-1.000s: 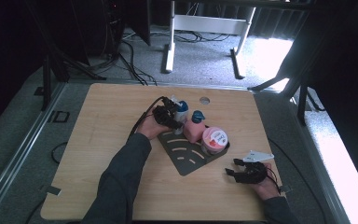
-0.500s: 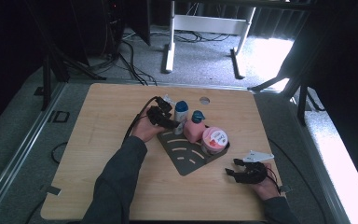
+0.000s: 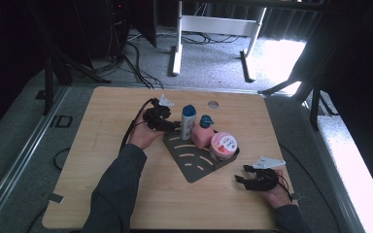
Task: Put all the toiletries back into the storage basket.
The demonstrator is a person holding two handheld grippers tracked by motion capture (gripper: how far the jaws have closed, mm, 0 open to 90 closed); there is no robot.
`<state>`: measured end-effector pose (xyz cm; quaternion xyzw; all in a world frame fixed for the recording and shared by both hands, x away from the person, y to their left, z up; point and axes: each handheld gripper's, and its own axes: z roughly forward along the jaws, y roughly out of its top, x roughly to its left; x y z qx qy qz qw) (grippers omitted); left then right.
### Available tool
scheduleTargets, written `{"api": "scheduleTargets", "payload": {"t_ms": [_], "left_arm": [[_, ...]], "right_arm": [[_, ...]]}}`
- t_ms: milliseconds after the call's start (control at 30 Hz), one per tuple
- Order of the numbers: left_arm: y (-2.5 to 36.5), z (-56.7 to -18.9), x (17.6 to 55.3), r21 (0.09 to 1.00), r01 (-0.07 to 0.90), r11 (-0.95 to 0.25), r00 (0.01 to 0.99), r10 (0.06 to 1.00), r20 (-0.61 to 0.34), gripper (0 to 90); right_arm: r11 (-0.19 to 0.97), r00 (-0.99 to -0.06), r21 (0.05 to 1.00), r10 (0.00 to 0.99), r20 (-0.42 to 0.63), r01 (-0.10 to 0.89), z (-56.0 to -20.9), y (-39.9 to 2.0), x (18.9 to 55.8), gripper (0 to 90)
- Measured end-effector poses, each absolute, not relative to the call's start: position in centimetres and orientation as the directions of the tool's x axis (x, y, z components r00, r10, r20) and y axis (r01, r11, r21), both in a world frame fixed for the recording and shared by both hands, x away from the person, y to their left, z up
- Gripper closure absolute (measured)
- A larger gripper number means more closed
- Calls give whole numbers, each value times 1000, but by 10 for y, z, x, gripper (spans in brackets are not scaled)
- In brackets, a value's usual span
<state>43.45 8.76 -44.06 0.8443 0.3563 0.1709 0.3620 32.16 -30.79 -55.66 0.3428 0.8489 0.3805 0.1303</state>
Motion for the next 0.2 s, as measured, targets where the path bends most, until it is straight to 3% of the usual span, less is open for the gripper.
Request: {"api": "scheduleTargets", "payload": {"t_ms": [200], "left_arm": [[90,-439,433,737,478,-478,674,738,42,425]], "right_arm": [[475,-732,736,680,41,483,-557,-308,322,383]]}}
